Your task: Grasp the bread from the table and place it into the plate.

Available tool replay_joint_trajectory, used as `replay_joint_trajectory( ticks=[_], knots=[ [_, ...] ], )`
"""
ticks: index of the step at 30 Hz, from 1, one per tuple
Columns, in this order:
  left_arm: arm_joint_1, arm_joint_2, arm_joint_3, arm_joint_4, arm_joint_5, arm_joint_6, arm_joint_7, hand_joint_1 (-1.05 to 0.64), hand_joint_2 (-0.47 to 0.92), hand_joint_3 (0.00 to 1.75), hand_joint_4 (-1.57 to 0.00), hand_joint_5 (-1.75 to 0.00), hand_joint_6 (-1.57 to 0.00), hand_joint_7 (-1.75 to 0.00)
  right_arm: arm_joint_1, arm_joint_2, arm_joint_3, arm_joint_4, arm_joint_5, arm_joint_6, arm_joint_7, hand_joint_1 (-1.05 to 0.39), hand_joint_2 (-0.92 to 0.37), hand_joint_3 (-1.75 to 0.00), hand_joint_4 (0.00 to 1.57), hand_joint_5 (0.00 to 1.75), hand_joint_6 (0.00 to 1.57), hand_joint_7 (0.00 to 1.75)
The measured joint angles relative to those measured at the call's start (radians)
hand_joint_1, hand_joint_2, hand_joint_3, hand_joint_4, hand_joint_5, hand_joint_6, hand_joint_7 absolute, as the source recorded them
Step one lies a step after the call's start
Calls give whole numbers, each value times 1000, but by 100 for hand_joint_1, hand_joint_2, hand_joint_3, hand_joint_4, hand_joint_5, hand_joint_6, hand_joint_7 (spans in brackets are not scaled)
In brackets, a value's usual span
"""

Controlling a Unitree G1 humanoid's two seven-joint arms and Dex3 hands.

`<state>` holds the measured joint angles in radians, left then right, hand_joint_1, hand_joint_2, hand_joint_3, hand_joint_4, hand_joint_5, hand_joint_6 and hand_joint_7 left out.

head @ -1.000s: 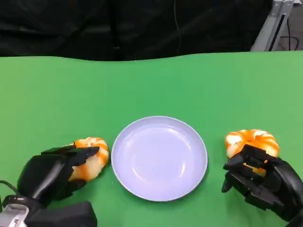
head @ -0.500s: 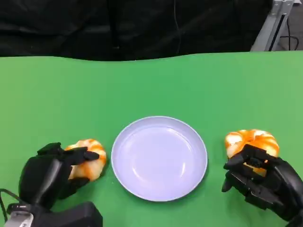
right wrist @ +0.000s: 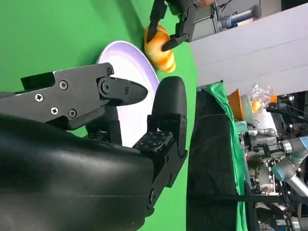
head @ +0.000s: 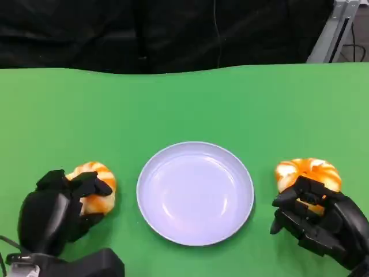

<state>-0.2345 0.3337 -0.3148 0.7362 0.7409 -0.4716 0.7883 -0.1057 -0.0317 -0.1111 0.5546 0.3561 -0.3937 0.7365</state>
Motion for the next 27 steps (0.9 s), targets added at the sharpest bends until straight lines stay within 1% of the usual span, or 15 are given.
replay_joint_trajectory(
  ticks=[5, 10, 11, 18, 20, 22, 27],
  knots=[
    [8, 7, 4, -55, 5, 16, 2, -5, 92, 24, -62, -169, -79, -119, 0, 0, 0, 0, 0, 0, 0, -4, -88, -45, 53, 163, 64, 113],
    [12, 8, 8, -82, 6, 22, 6, -5, 92, 24, -63, -168, -79, -118, 0, 0, 0, 0, 0, 0, 0, -4, -88, -45, 53, 162, 63, 114],
    [13, 8, 8, -83, 6, 23, 6, -6, 92, 25, -65, -164, -80, -117, 0, 0, 0, 0, 0, 0, 0, -5, -87, -45, 53, 163, 63, 114],
    [70, 43, 33, -261, 32, 28, 15, -7, 92, 29, -68, -158, -81, -115, -1, 0, 1, 5, 0, -1, 0, -3, -87, -45, 53, 163, 63, 114],
    [80, 46, 38, -292, 33, 27, 15, -7, 92, 29, -69, -157, -81, -115, -1, 0, 1, 5, 0, -1, 0, -3, -87, -45, 53, 163, 63, 114],
    [90, 47, 40, -314, 34, 31, 10, -9, 91, 30, -67, -160, -81, -115, -1, 0, 1, 6, 0, -1, 0, -3, -88, -46, 52, 163, 63, 114],
    [120, 43, 39, -433, 49, 32, -18, -10, 91, 36, -66, -163, -78, -123, -1, 0, 0, 10, 0, -1, 5, -3, -88, -45, 52, 164, 63, 113]
  ],
)
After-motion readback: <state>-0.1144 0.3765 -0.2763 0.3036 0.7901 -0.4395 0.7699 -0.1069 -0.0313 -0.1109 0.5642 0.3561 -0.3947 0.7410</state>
